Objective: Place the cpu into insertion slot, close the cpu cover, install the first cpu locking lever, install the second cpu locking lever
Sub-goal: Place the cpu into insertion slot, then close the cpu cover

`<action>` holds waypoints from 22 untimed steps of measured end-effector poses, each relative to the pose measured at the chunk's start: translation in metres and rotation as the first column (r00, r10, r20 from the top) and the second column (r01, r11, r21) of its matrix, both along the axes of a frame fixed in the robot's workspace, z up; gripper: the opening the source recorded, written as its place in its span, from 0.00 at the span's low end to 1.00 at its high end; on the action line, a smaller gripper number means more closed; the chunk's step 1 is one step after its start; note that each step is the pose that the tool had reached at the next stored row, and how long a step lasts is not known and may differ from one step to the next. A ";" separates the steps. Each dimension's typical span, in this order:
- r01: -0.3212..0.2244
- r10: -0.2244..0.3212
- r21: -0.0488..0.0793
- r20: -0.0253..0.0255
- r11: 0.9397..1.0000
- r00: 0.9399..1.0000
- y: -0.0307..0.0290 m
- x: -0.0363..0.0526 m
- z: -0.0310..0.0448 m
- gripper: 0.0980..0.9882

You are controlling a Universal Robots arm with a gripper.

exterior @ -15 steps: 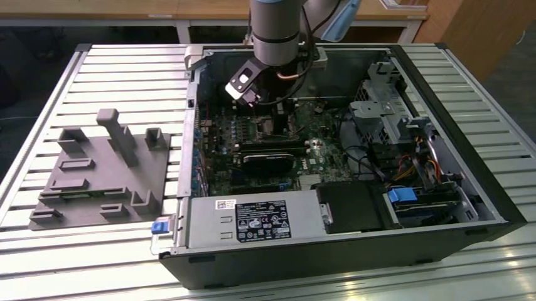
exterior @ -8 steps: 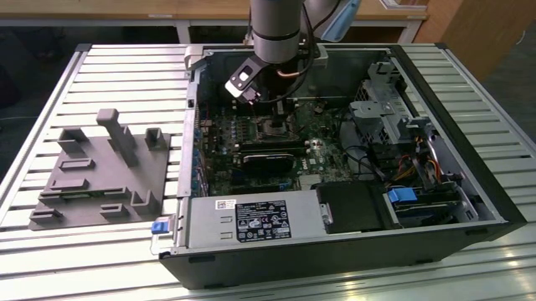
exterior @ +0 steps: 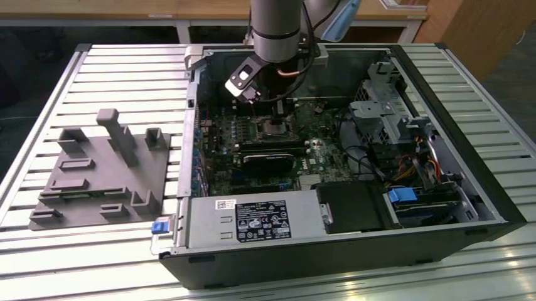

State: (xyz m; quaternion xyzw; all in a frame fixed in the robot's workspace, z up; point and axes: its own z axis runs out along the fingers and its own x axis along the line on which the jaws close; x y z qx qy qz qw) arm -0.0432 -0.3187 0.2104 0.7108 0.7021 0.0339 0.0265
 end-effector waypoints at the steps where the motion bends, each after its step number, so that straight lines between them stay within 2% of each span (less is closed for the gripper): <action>1: 0.000 0.000 0.000 0.000 1.000 1.000 0.0000 0.0000 0.0004 0.01; 12: 0.000 0.000 0.000 0.000 1.000 1.000 -0.0001 0.0000 0.0057 0.01; 22: 0.000 0.000 0.001 -0.002 1.000 1.000 -0.0001 0.0000 0.0168 0.01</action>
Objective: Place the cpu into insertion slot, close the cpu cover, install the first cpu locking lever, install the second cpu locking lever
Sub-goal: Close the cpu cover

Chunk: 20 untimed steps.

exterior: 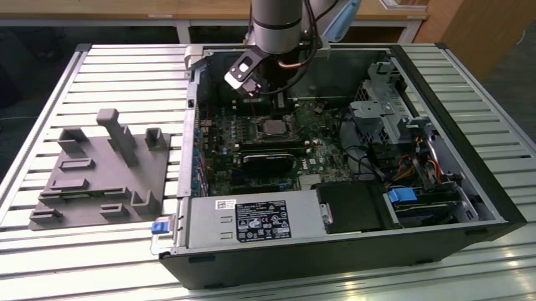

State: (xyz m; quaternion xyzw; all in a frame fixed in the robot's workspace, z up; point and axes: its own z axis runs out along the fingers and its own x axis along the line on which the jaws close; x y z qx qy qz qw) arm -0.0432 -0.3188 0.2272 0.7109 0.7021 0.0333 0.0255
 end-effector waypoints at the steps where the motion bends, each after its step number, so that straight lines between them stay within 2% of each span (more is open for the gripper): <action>1: 0.000 0.000 0.000 -0.002 1.000 1.000 0.0000 0.0003 0.0019 0.01; 7: 0.000 0.000 0.000 -0.010 1.000 1.000 0.0000 0.0008 0.0176 0.01; 13: 0.000 0.000 0.000 -0.014 1.000 1.000 0.0000 0.0009 0.0367 0.01; 16: 0.000 0.000 0.004 -0.014 1.000 1.000 -0.0018 0.0009 0.0376 0.01; 20: 0.000 0.000 0.004 -0.014 1.000 1.000 -0.0076 0.0009 0.0376 0.01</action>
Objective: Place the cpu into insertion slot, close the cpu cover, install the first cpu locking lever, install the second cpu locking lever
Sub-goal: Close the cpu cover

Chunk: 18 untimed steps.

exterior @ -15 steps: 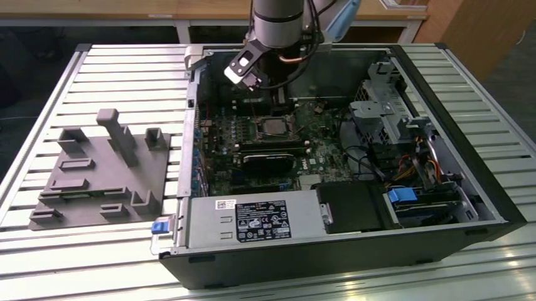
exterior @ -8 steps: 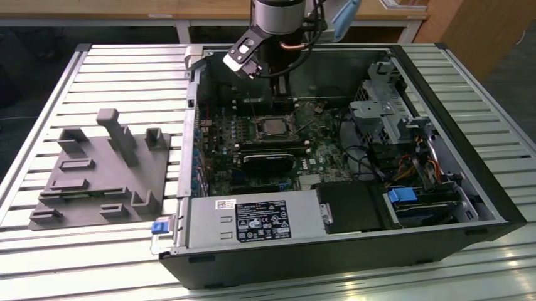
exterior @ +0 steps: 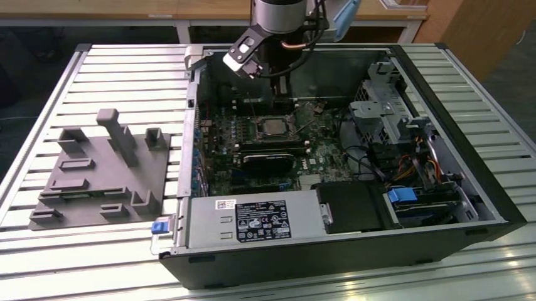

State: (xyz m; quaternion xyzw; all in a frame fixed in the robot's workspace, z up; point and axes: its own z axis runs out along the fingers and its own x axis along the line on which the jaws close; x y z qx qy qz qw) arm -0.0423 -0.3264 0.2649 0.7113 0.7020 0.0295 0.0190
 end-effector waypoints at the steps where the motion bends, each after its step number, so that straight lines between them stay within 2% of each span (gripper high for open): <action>1: 0.000 0.000 0.000 0.000 1.000 1.000 -0.0018 0.0000 0.0000 0.01; 4: 0.000 0.000 0.000 0.000 1.000 1.000 -0.0055 0.0004 -0.0001 0.01; 6: 0.000 0.000 0.000 -0.002 1.000 1.000 -0.0055 0.0040 -0.0001 0.01; 11: 0.000 0.000 0.000 -0.010 1.000 1.000 -0.0056 0.0231 -0.0007 0.01; 18: 0.000 0.000 0.000 -0.013 1.000 1.000 -0.0053 0.0411 -0.0016 0.01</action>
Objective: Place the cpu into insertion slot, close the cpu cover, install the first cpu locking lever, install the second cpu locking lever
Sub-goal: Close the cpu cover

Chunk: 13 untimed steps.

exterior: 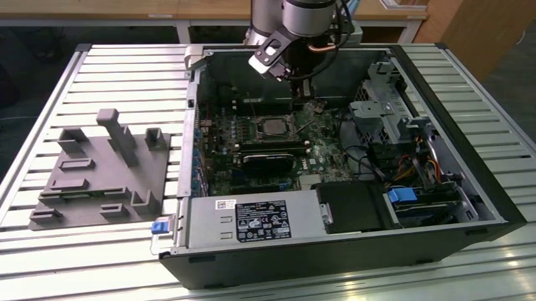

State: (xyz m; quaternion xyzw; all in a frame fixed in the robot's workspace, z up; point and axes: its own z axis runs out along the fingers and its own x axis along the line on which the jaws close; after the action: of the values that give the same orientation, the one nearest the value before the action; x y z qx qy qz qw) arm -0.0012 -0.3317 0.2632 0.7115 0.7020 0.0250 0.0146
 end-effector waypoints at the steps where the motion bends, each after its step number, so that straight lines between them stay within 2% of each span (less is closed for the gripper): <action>1: 0.000 0.000 0.000 -0.001 1.000 1.000 0.0003 0.0024 -0.0001 0.01; 4: 0.000 0.000 0.000 -0.004 1.000 1.000 0.0014 0.0088 -0.0011 0.01; 13: 0.000 0.000 0.000 -0.007 1.000 1.000 0.0055 0.0241 -0.0034 0.01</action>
State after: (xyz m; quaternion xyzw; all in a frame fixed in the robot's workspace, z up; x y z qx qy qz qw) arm 0.0229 -0.3262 0.2598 0.7116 0.7021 0.0226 0.0121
